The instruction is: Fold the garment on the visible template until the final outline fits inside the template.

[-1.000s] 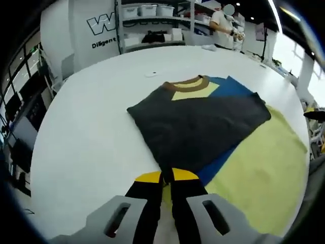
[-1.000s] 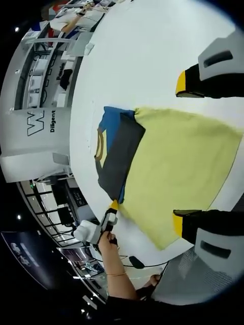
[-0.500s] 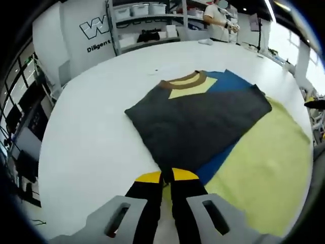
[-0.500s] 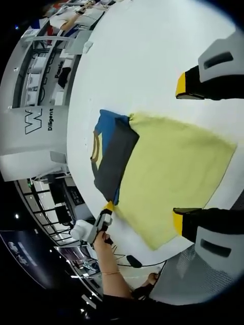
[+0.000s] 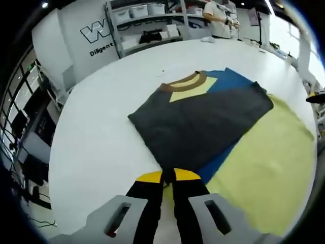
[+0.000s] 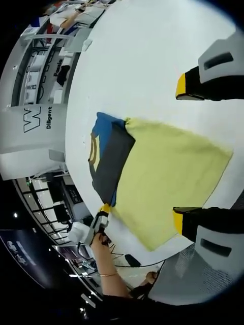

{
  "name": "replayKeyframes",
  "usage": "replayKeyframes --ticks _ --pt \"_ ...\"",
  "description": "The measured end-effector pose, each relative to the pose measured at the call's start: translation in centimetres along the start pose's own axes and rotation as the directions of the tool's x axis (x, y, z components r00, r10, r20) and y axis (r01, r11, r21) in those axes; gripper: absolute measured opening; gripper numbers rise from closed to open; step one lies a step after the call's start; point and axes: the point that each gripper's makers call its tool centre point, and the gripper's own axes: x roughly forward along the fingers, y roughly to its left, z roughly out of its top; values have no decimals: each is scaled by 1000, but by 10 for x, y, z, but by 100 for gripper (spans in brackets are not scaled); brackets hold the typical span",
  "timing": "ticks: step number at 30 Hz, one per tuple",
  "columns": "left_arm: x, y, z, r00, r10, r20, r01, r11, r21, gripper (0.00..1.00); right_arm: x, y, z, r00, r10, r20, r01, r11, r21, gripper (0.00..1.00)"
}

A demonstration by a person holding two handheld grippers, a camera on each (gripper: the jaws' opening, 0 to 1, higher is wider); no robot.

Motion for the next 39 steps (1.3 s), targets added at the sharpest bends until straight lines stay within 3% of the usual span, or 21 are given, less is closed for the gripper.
replayKeyframes --ticks 2,3,11,13,20,24,28,31,34,39 --pt "-2 0 2 1000 2 12 -2 1000 2 14 0 0 0 1000 0 0 0 1000 0 86" --pt "-12 -5 13 997 -29 71 33 998 -61 20 0 -2 3 1000 1 10 -2 1000 7 86" --pt "-31 -20 21 986 -94 139 106 991 -83 64 2 7 15 998 32 61 -34 999 24 95" --pt "-37 -24 20 983 -103 152 117 990 -82 71 2 10 21 995 41 96 -47 997 55 97" --pt "-46 -29 7 983 -108 146 120 990 -76 90 4 14 17 996 51 70 -54 998 38 99" --pt "-52 -35 11 966 -128 224 147 987 -66 96 4 15 14 997 54 59 -56 998 39 99" --pt "-65 -52 -7 967 -162 198 167 986 -10 99 5 16 9 998 57 41 -58 998 37 99" --pt "-68 -57 -12 961 -172 215 172 985 18 99 6 18 4 998 64 24 -65 997 31 99" --pt "-68 -58 -22 968 -172 184 169 985 33 99 7 19 -1 997 71 3 -71 997 19 98" --pt "-77 -60 -37 972 -172 162 174 985 0 97 6 24 -16 994 98 -50 -98 995 -5 87"
